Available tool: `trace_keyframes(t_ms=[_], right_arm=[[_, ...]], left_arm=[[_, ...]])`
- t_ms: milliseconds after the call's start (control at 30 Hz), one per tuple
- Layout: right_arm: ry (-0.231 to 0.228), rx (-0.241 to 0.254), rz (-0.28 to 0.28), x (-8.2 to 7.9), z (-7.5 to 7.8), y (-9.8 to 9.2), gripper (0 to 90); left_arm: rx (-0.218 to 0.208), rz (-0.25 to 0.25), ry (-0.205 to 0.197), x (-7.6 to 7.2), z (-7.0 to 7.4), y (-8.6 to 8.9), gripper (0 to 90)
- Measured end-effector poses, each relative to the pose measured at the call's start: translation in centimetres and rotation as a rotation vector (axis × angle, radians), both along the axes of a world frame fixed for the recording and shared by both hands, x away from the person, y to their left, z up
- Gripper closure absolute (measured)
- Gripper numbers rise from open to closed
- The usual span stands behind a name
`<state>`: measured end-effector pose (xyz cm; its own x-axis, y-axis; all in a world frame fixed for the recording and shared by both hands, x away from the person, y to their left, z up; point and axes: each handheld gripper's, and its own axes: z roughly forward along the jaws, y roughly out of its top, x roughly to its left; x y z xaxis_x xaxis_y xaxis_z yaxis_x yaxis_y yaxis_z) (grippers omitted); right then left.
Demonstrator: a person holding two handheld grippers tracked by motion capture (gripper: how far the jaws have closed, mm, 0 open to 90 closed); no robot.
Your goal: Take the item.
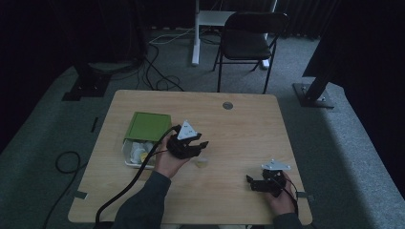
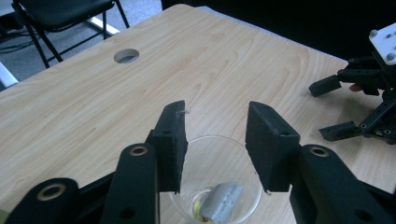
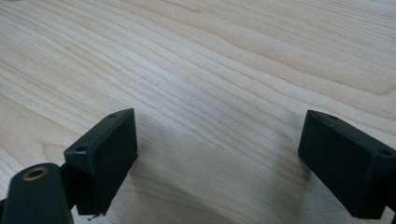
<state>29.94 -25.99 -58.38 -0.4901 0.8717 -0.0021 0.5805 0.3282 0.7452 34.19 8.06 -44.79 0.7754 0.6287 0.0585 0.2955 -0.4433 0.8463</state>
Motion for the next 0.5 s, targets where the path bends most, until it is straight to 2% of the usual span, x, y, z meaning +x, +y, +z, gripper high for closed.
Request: trace_keyframes(t_ms=[167, 500], right_arm=[[0.000, 0.000, 0.000, 0.0, 0.0, 0.0, 11.3], [0.001, 0.000, 0.000, 0.0, 0.0, 0.0, 11.3]], left_arm=[[0.012, 0.014, -0.015, -0.5, 0.3, 0.7, 56.8], [0.027, 0.058, -0.021, -1.3, 0.3, 2.9, 56.4]])
